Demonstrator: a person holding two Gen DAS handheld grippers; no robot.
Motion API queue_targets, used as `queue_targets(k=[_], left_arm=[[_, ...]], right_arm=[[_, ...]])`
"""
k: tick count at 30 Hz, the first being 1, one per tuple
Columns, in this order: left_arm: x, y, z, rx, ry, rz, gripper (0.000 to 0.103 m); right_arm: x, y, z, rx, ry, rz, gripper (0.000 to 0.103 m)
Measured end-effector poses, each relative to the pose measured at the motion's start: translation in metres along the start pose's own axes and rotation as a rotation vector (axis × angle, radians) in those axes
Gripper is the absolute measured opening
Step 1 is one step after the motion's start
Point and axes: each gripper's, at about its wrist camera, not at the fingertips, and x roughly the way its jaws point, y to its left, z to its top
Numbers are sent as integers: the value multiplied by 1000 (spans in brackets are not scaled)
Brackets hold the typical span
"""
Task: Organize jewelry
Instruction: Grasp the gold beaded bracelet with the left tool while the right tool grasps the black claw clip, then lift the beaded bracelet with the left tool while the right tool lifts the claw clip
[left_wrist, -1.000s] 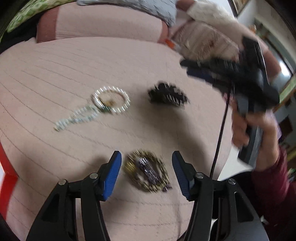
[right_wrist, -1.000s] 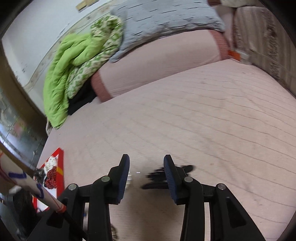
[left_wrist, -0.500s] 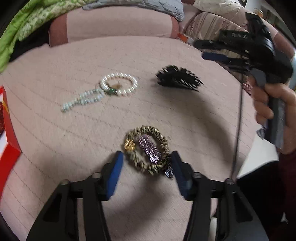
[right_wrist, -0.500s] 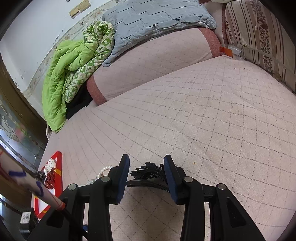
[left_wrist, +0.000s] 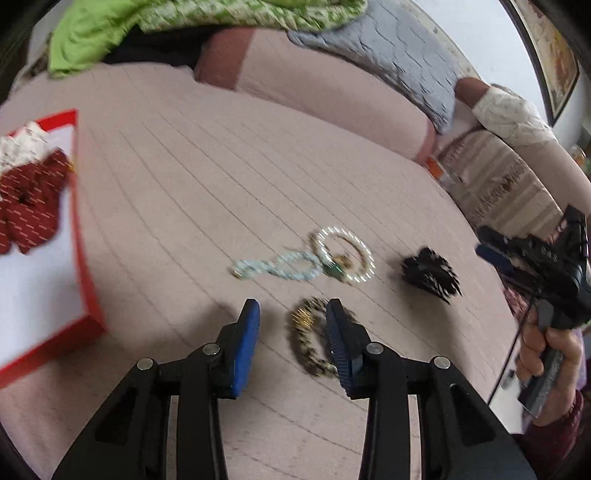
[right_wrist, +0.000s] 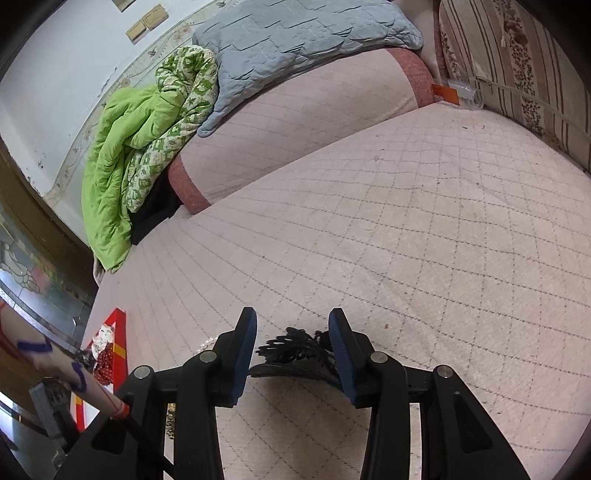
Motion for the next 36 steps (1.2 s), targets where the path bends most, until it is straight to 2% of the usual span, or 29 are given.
queue_targets(k=[3, 6, 10, 12, 13, 14, 15, 17, 18, 21, 23, 25, 27, 30, 34, 36], left_arm=[[14, -14, -7, 41, 53, 23, 36], [18, -23, -12, 102, 66, 75, 36], [27, -48, -19, 276, 60, 214, 36], [27, -53, -21, 325, 42, 272, 29], [28, -53, -21, 335, 49, 278, 16], [28, -51, -21, 315, 61, 240, 12], [28, -49, -20, 301, 66, 227, 12], [28, -51, -22, 357, 58, 306, 12], [29, -52, -22, 372, 60, 320, 12], [36, -53, -24, 407, 84, 335, 13], [36, -55, -22, 411, 72, 347, 13], [31, -53, -19, 366, 44, 320, 12], [11, -53, -10, 295, -48, 205, 12], [-22, -64, -3, 291, -194, 84, 12], [-38, -68, -2, 282, -257, 14, 12], [-39, -68, -2, 279, -256, 17, 12]], right_arm=[[0, 3, 0, -10, -2, 0, 44], [1, 0, 0, -5, 0, -3, 44], [1, -5, 1, 6, -1, -12, 44], [3, -6, 1, 9, 3, -15, 44], [3, -7, 1, 9, 4, -15, 44], [3, -7, 1, 8, 4, -16, 44], [2, -7, 1, 7, 4, -17, 44], [2, -9, 2, 9, 2, -17, 44], [1, -10, 3, 13, -1, -18, 44], [1, -11, 4, 21, -2, -18, 44], [3, -12, 3, 19, 2, -20, 44], [6, -12, 3, 12, 13, -25, 46], [9, -15, 3, 19, 24, -26, 46], [14, -27, 3, 68, 51, -5, 52], [29, -37, 0, 113, 93, 17, 54], [39, -42, -2, 157, 122, 45, 54]])
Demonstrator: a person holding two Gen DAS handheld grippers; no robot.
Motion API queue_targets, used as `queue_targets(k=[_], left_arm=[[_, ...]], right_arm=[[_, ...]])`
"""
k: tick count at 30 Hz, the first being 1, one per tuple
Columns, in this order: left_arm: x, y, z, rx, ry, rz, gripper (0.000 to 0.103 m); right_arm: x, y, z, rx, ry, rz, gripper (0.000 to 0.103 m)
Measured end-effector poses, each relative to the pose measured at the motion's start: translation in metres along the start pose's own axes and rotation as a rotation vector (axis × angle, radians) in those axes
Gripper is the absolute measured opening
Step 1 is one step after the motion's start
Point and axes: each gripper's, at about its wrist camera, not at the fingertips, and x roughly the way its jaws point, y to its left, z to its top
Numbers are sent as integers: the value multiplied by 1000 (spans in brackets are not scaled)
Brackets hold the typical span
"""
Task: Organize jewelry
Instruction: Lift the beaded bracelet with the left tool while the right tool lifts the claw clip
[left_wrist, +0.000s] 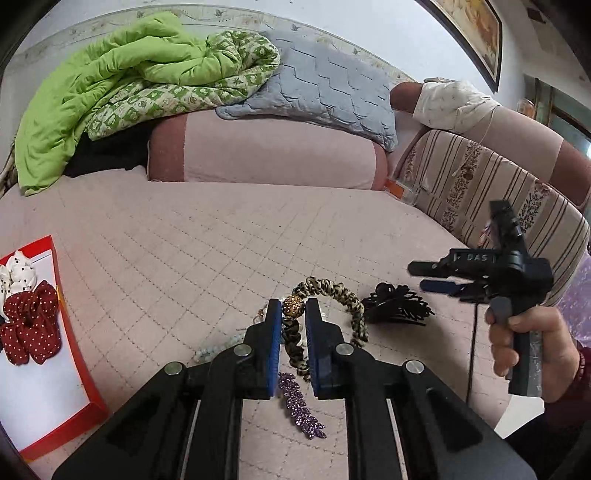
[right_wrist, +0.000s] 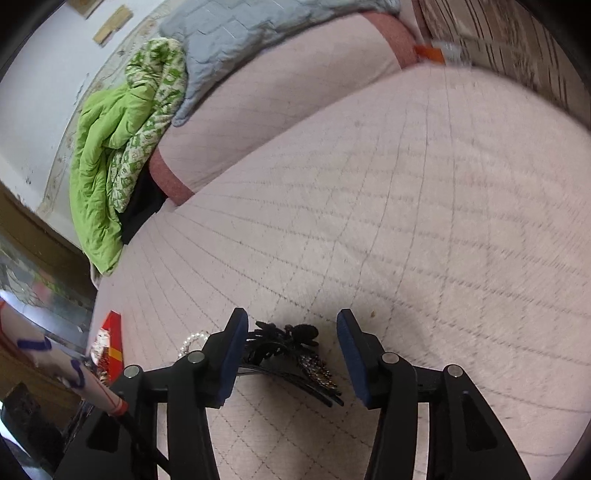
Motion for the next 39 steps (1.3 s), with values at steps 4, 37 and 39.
queue_targets(k=[4, 37, 39], left_arm=[[5, 8, 0, -18, 25, 16, 12], [14, 10, -1, -54, 61, 17, 12], [15, 10, -1, -56, 66, 12, 12]], right_arm=[[13, -1, -4, 29, 52, 33, 54], [11, 38, -16, -221, 78, -84, 61], [16, 39, -17, -242, 79, -108, 66]])
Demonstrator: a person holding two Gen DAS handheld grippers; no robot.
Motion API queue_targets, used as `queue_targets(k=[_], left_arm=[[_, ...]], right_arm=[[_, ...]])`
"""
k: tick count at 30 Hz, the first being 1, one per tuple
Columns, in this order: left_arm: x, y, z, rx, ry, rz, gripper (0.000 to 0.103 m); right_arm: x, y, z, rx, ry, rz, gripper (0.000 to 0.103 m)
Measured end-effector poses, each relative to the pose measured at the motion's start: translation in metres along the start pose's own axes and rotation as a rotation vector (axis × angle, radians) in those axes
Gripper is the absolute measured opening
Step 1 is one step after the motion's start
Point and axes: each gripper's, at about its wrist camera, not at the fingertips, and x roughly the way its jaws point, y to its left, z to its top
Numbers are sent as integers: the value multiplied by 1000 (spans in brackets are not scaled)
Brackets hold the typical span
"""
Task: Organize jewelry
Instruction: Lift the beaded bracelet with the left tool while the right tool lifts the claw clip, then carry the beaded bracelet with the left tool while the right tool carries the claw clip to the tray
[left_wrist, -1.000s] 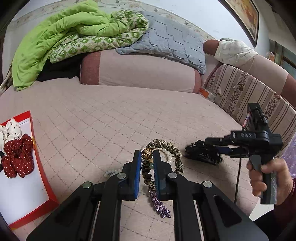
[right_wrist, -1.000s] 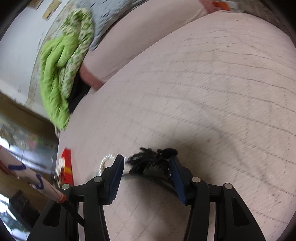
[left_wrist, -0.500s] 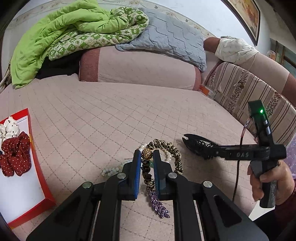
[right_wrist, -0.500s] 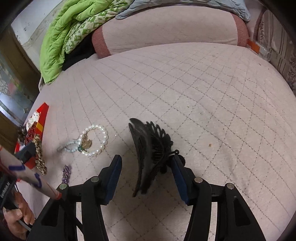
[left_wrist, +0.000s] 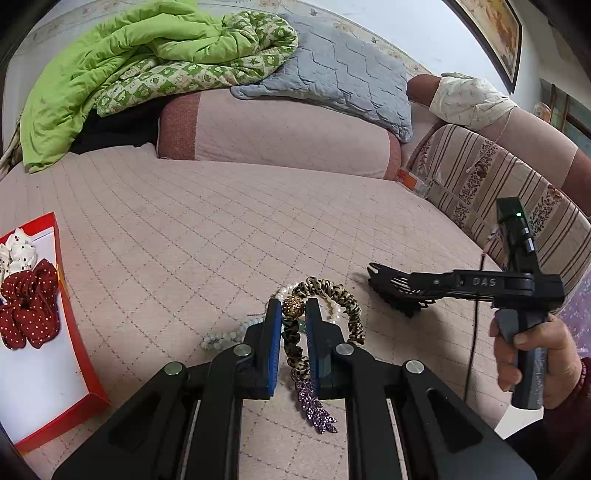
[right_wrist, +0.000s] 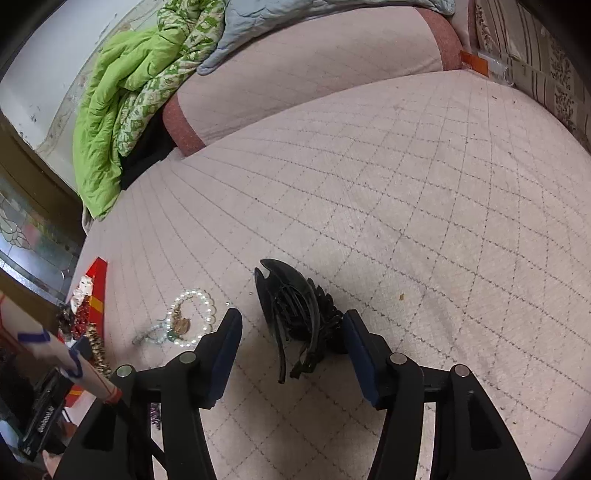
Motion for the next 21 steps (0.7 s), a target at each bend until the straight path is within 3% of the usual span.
queue_targets(k=[12, 14, 21], left_arm=[[-1, 2, 0, -1, 7, -6, 12], [-2, 1, 0, -1, 7, -5, 12], [-5, 4, 1, -10, -2, -6, 12]], right_arm=[[31, 17, -4, -151, 51, -110, 68], [31, 17, -4, -160, 44, -126, 58], [26, 23, -2, -151, 27, -103, 47]])
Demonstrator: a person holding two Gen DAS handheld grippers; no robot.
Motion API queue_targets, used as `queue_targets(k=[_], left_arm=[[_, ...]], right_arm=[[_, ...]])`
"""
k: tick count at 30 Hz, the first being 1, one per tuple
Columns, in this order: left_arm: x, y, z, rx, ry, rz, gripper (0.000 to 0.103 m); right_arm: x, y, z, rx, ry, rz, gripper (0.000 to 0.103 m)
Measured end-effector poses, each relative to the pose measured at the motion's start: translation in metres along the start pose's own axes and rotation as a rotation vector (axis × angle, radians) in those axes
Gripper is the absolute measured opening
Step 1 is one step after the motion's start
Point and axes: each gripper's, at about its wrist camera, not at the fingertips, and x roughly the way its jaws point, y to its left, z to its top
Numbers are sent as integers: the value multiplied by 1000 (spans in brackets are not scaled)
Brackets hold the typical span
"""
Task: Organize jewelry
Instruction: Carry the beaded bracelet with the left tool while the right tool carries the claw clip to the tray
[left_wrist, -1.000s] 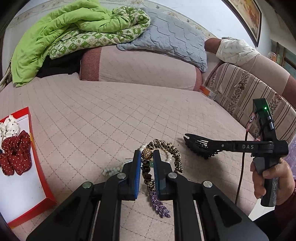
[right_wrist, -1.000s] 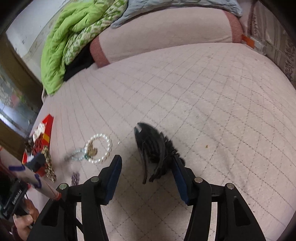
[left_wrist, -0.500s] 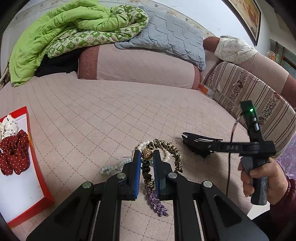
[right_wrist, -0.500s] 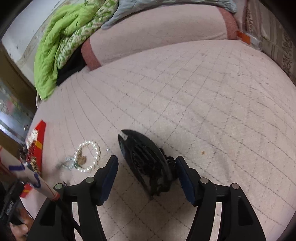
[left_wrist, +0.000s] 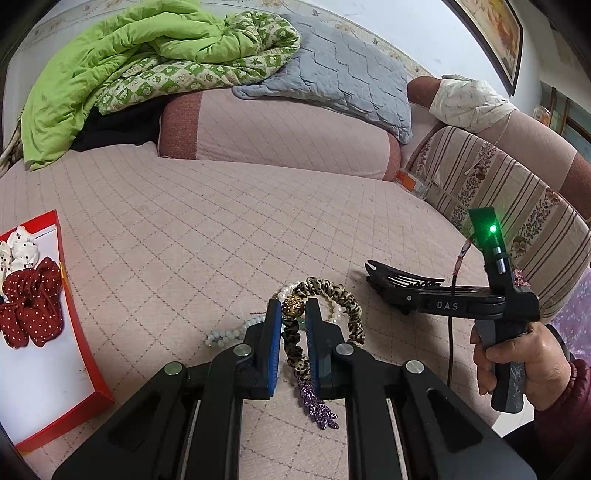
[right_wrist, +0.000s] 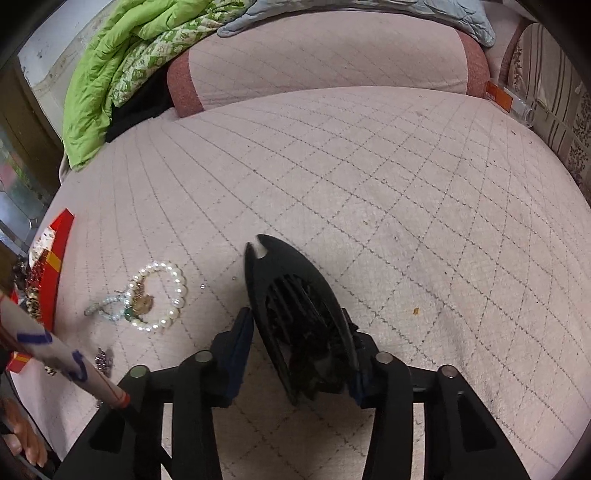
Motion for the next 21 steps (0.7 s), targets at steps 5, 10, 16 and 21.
queue_targets(k=[5, 10, 16, 21], left_arm=[[-3, 1, 0, -3, -10, 6, 12], [-9, 5, 1, -11, -25, 27, 12], [-21, 17, 3, -20, -49, 73, 12], [-33, 32, 3, -43, -64, 101, 12]], right_arm=[[-17, 6, 4, 19, -66, 52, 46], [-34, 21, 6, 17, -120, 119, 46], [-39, 53, 5, -29, -140, 187, 47], [-35, 88, 3, -83, -135, 229, 47]])
